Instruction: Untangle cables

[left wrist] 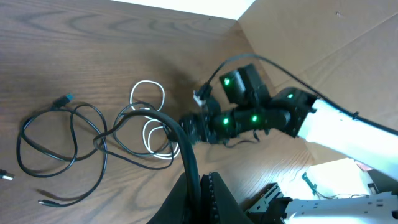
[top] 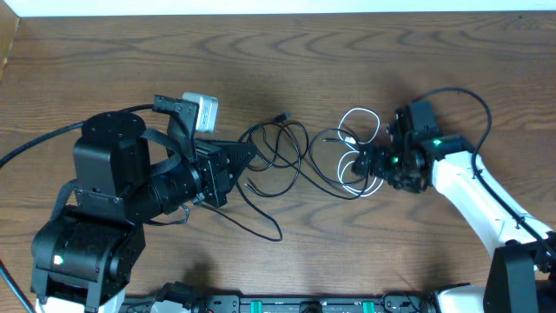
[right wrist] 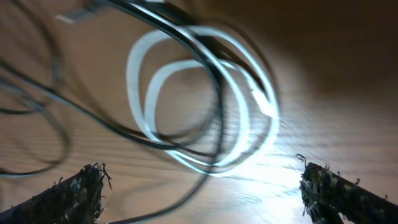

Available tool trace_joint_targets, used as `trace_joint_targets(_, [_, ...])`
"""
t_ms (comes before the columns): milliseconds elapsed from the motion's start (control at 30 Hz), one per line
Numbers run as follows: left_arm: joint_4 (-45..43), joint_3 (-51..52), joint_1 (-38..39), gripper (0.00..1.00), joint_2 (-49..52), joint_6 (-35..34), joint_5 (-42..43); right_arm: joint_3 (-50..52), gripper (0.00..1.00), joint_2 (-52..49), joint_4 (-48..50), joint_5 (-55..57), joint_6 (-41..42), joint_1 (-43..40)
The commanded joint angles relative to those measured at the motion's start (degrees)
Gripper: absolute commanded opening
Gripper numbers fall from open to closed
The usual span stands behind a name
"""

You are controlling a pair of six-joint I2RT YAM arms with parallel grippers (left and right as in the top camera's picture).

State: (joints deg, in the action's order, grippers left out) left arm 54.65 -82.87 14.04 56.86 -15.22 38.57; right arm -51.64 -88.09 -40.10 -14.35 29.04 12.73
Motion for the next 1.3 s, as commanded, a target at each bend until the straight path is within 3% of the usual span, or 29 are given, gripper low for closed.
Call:
trace_joint_targets(0, [0.0,-0.7,0.2,0.08,0.4,-0.3,-0.7,3.6,0.94,0.5,1.5,3.1,-0.5,0.1])
trace_joint_targets(200, [0.6,-0.7,0.2,0.08,1.3,-0.3,-0.7,9.0,0.65,0.5,9.0,3.1,2.2,0.1])
trace_joint_targets(333, [0.8,-0.7,0.2,0.08,1.6,-0.3,-0.7,10.0,0.54,0.5,12.1,3.1,2.2,0.1])
trace_joint_targets(867, [0.8,-0.7,0.2,0.08,1.7,-0.3,-0.7,10.1,0.37,0.3,15.2,8.0,2.8,0.1])
trace_joint_targets(900, [0.8,-0.7,0.2,0.08,1.8,-0.3,-0.7,10.1,0.40,0.3,15.3,8.0,2.9,0.1])
trace_joint_targets(967, [0.8,-0.7,0.2,0.08,1.9,-0.3,-0.7,10.1,0.62,0.3,15.2,8.0,3.5,0.1])
trace_joint_targets(1033, [0.8,-0.7,0.2,0.08,1.9,-0.3,-0.7,10.1,0.97,0.3,15.2,8.0,3.7,0.1])
trace_joint_targets(1267, [0.8,-0.7,0.2,0.08,1.9,-0.3,-0.7,10.1,0.99,0.3,15.0,8.0,3.7,0.1])
